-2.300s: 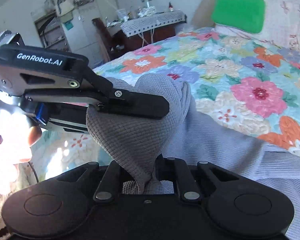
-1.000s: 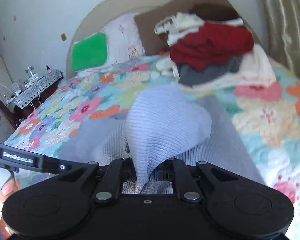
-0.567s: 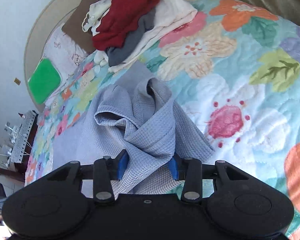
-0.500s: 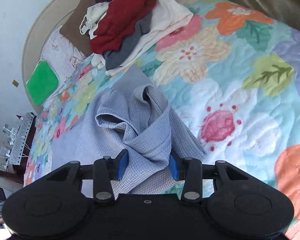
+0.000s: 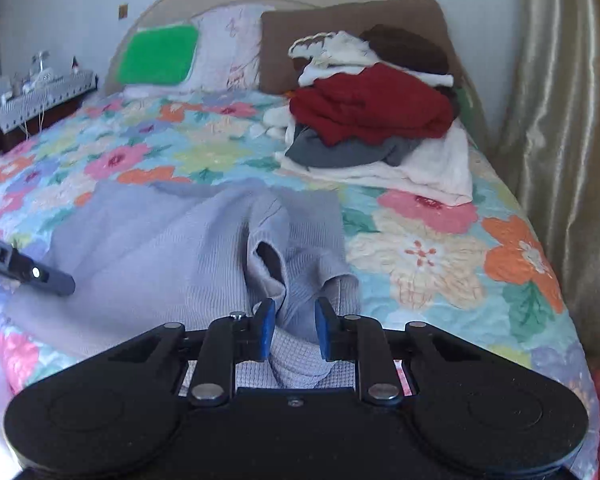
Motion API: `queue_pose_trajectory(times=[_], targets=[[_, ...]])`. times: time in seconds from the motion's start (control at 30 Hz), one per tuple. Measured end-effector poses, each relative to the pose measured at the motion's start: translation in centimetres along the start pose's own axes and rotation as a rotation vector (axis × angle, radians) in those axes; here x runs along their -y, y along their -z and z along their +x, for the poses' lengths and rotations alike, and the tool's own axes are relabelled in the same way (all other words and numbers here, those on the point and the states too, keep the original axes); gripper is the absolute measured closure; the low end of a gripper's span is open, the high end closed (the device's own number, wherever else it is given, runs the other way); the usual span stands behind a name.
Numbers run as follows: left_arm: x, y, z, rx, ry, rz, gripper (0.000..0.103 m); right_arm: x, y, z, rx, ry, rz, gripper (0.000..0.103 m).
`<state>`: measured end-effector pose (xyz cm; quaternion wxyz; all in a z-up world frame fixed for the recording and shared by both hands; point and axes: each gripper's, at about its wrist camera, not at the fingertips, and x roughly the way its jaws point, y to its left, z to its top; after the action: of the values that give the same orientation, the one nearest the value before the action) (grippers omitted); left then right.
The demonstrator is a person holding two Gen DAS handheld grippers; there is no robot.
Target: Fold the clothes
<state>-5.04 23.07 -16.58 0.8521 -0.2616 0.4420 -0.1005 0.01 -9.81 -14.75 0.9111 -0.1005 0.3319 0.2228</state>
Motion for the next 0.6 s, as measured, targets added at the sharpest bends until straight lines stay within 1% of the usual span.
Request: queue_pose_trajectory(times=[0.03,0.07,0.1,0.13,0.17,0.2,0.27,0.33,0.37,0.43,0.53,0.57,0.6], targets=[[-0.2,0.0,0.0,-0.001,0.006,-0.005,0.066,-0.3,0.1,0.7,-0.027,0.007,-0.016,0.072],[-0.4,0.0,0.0,-0.003,0.013,-0.01,0.066,-0.4,0.1,1.3,-0.058,-0.016,-0.019,0.072],[-0.7,-0.1,0.1,-0.008,0.02,-0.013,0.066,-0.3,0.0,1.7,-0.091,-0.056,-0.014,0.079],[-1.0,-0.1,0.1,-0.013,0.029,-0.021,0.066,-0.2,-0.1,2.2,-0.124,-0.097,-0.009,0.099],[-1.6,-0.2,0.1,-0.016,0.041,-0.045,0.066,0.0,-0.4,2.0,-0.137,-0.121,-0.002,0.101],[-2.1,-0.2,0.0,-0.016,0.055,-0.078,0.066,0.2,-0.9,1.4,-0.139,-0.134,0.008,0.101],[-2.8,-0.2,0.0,-0.016,0.072,-0.123,0.066,1.4,-1.6,0.0,-0.124,-0.129,0.065,0.101],[-2.7,-0.1,-0.1,-0.013,0.067,-0.11,0.066,3.1,-1.8,-0.9,-0.119,-0.102,0.132,0.101],[-2.5,0.0,0.0,-0.014,0.061,-0.094,0.066,4.1,-1.6,-0.9,-0.134,-0.073,0.167,0.101],[-2.1,0.0,0.0,-0.015,0.045,-0.078,0.066,6.1,-0.5,0.1,-0.189,-0.059,0.246,0.102],[-2.0,-0.1,-0.3,-0.016,0.039,-0.08,0.066,6.8,0.6,0.7,-0.221,0.033,0.239,0.103],[-1.9,-0.2,-0.5,-0.015,0.033,-0.079,0.065,6.9,0.7,0.7,-0.218,0.046,0.234,0.103],[-1.8,-0.3,-0.8,-0.014,0.028,-0.079,0.062,7.1,0.5,0.5,-0.205,0.035,0.246,0.102]])
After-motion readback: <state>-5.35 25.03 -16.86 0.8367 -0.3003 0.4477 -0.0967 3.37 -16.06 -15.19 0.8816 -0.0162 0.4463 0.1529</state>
